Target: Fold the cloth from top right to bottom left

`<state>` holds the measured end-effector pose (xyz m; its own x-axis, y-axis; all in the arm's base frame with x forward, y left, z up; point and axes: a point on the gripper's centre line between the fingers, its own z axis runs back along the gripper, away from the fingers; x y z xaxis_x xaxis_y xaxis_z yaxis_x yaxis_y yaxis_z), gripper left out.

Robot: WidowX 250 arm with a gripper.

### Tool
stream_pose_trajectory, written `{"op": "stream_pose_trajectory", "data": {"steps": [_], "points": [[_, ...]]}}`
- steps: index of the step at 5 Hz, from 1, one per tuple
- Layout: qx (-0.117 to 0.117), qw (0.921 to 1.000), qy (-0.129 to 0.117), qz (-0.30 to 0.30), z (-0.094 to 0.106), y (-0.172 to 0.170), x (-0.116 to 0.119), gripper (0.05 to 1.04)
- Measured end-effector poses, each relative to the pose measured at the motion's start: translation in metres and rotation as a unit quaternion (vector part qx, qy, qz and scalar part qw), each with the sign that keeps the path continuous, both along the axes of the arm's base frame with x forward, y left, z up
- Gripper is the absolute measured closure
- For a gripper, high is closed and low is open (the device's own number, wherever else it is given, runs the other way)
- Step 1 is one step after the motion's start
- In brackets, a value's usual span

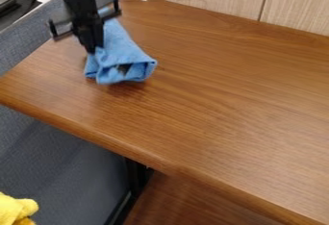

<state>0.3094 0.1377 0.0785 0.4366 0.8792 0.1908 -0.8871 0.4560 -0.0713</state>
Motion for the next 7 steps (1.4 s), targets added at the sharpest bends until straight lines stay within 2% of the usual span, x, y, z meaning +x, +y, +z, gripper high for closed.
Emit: {"op": "stream_pose_trajectory", "data": {"steps": [1, 2, 3, 5, 6, 7], "points": [[0.026, 0.9994, -0.002, -0.025, -0.018, -0.001, -0.001, 1.020], [0.030, 0.9988, -0.004, -0.038, -0.020, -0.004, -0.001, 1.005], [0.033, 0.9986, 0.008, -0.040, -0.021, -0.006, -0.003, 0.852], [0.021, 0.9986, 0.007, -0.048, -0.020, -0.012, -0.005, 0.302], [0.019, 0.9980, -0.001, -0.060, -0.011, -0.014, -0.005, 0.087], [0.011, 0.9977, -0.013, -0.066, -0.001, -0.018, -0.005, 0.078]]}}
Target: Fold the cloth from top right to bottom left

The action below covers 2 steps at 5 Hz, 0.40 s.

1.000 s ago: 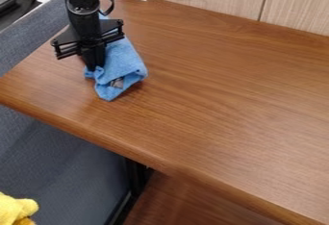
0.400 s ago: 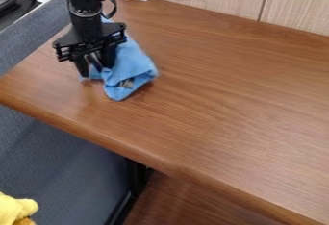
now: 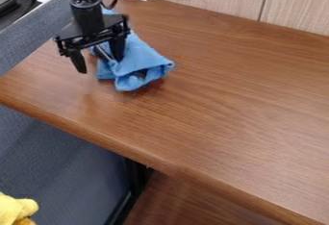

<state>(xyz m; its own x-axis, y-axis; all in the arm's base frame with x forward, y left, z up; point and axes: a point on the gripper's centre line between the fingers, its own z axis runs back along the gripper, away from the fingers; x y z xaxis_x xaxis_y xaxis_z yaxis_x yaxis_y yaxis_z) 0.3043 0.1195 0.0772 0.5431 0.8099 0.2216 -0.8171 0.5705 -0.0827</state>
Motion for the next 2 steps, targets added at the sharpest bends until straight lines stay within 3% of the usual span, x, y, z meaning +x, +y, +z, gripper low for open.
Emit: {"op": "stream_pose_trajectory", "data": {"steps": [2], "points": [[-0.014, 0.9995, -0.027, -0.012, 0.034, -0.009, -0.005, 0.084]]}}
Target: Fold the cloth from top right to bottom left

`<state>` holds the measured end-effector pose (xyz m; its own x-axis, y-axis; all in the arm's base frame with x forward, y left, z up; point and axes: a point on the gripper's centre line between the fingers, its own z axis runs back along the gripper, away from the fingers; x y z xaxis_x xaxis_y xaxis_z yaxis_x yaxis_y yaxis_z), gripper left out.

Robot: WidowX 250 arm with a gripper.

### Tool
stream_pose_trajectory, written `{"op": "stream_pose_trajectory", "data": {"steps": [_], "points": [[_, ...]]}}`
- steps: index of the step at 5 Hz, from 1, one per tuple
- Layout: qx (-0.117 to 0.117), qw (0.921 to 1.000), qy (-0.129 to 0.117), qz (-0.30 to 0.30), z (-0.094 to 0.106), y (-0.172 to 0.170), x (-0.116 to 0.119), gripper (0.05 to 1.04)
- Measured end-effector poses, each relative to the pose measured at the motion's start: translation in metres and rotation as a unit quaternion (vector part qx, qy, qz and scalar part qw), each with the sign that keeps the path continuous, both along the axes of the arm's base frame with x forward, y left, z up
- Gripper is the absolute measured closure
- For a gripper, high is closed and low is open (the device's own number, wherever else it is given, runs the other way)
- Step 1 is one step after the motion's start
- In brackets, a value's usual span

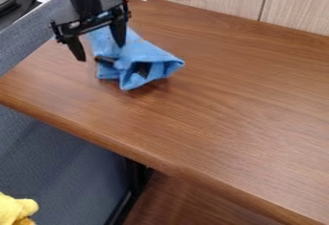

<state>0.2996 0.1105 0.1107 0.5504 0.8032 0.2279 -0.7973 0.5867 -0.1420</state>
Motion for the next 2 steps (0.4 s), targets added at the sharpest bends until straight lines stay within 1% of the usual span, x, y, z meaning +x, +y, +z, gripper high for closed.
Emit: {"op": "stream_pose_trajectory", "data": {"steps": [1, 2], "points": [[0.013, 0.9992, -0.037, -0.005, 0.031, -0.001, -0.001, 0.084], [0.016, 0.9978, -0.062, -0.013, 0.047, -0.004, -0.002, 0.084]]}}
